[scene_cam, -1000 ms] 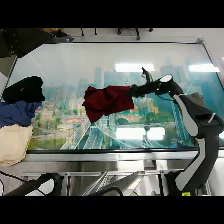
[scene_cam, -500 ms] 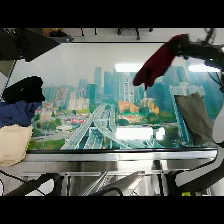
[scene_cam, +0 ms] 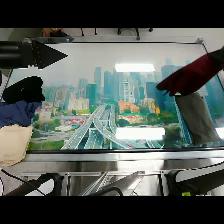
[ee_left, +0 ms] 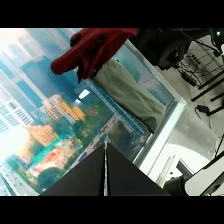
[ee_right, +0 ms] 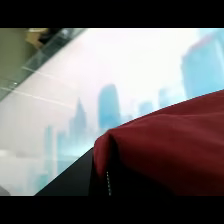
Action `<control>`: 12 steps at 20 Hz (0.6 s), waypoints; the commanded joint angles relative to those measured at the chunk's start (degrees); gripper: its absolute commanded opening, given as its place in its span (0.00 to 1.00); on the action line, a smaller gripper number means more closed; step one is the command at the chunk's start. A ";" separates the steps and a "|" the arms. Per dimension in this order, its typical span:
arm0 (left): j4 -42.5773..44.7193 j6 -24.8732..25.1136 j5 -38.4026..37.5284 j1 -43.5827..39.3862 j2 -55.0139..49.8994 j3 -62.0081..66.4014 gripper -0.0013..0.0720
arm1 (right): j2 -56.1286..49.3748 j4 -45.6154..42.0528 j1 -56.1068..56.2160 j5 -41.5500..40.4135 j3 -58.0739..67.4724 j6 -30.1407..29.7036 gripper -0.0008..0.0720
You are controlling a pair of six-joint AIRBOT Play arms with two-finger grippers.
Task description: Fold the shirts.
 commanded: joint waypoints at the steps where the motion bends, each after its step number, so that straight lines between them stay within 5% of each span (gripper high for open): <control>1: 0.02 0.37 0.07 -0.04 0.00 -0.79 0.04 | 0.11 -3.04 -5.27 6.49 0.07 0.24 0.04; 6: 0.04 0.42 0.00 -0.07 0.00 -0.79 0.04 | 0.39 -3.02 -6.60 9.60 0.07 -2.80 0.04; 12: 0.02 0.50 0.15 -0.07 0.00 -0.79 0.04 | 0.04 4.66 -6.27 -4.90 0.07 -7.41 0.04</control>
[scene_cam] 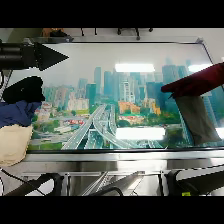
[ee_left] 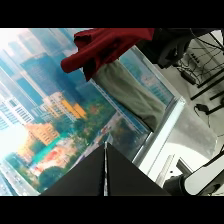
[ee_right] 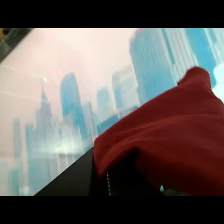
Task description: Fold the shirts.
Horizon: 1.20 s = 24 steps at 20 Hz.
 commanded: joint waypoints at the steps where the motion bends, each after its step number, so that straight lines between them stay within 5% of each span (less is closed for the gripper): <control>1: 0.02 0.07 0.37 -0.04 0.00 -0.02 0.04 | -0.96 9.99 0.28 -10.03 0.04 -5.49 0.04; 5: 0.02 0.07 1.77 -0.04 0.00 -0.02 0.04 | -1.38 15.54 0.20 -14.75 0.04 -9.38 0.04; 11: 0.04 0.07 1.49 -0.09 0.00 -0.02 0.04 | -1.36 5.90 -0.70 -1.25 0.04 -5.90 0.04; 24: 0.09 0.74 -0.50 -0.09 0.00 -0.04 0.04 | 4.04 -19.85 -4.81 22.10 -0.04 23.39 0.04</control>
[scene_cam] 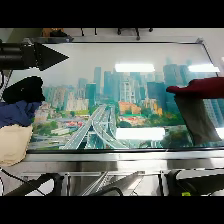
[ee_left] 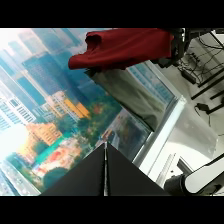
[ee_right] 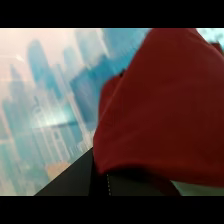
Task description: Fold the shirts.
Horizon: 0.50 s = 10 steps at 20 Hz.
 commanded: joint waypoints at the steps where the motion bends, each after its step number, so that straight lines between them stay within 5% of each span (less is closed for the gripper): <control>1: 0.04 0.76 -0.59 -0.04 0.00 -0.02 0.04 | 0.76 -9.55 -0.24 7.23 -0.09 11.15 0.04; 10: 0.09 2.89 -1.97 -0.04 -0.02 -0.04 0.04 | 0.76 -25.03 -0.24 15.96 -0.55 19.23 0.04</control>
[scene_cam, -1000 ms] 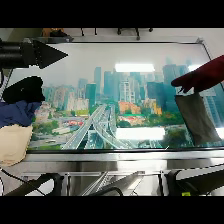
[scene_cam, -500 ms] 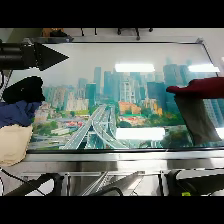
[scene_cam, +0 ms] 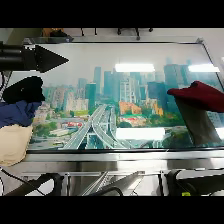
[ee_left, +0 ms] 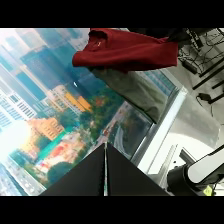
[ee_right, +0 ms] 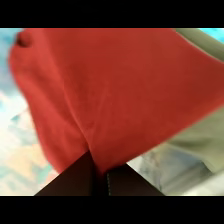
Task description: Fold the shirts.
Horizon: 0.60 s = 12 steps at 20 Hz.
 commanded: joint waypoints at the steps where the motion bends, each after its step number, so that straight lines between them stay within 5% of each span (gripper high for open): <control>1: -0.02 1.07 -0.24 -0.04 0.00 -0.02 0.04 | 0.33 -6.71 -0.02 3.37 -1.33 2.47 0.04; 10: -0.02 1.88 -0.37 -0.04 0.00 -0.02 0.04 | 3.21 -19.58 0.04 -1.53 -24.92 -1.75 0.04; 11: -0.04 1.88 -0.85 -0.04 0.00 -0.02 0.04 | 3.17 -20.15 0.04 -4.66 -27.63 -3.34 0.09; 12: -0.02 1.88 -1.66 -0.04 0.00 -0.02 0.04 | 3.04 -19.98 0.04 -7.30 -29.99 -5.46 0.51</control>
